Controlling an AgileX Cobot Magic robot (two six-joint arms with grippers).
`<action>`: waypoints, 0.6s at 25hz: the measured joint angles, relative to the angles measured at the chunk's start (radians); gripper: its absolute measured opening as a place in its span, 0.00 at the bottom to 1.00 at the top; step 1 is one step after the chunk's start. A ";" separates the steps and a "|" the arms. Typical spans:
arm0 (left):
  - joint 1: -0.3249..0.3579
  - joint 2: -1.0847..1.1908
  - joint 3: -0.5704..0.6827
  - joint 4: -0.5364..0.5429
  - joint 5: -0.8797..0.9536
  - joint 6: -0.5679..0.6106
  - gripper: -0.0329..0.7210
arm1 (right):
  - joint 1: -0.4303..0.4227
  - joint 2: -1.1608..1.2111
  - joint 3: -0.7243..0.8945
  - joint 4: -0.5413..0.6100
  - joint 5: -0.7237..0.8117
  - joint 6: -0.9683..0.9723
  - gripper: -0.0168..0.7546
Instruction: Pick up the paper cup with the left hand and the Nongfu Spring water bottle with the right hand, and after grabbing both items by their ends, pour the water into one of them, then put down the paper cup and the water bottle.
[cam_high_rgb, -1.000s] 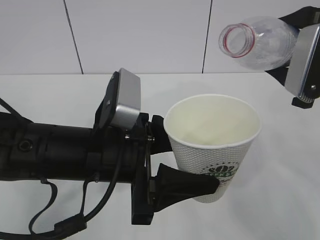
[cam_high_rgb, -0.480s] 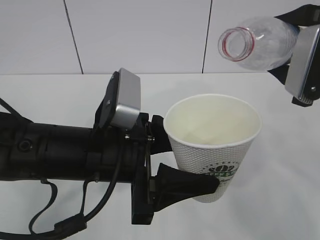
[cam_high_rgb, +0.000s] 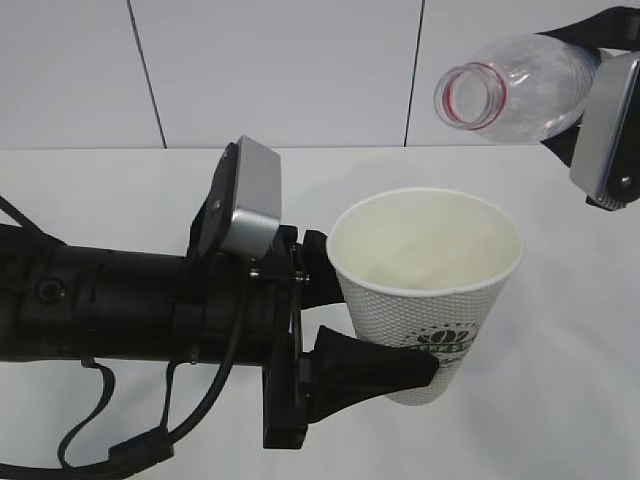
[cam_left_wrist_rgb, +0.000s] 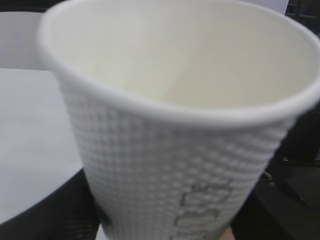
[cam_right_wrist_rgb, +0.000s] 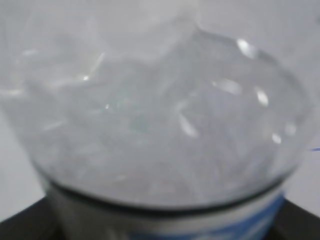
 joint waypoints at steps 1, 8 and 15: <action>0.000 0.000 0.000 0.000 0.000 0.000 0.74 | 0.000 0.000 0.000 0.004 0.000 -0.009 0.65; 0.000 0.000 0.000 0.000 0.000 0.000 0.74 | 0.000 0.000 0.000 0.029 0.000 -0.066 0.65; 0.000 0.000 0.000 0.000 0.000 0.000 0.74 | 0.000 0.000 0.000 0.068 0.000 -0.112 0.65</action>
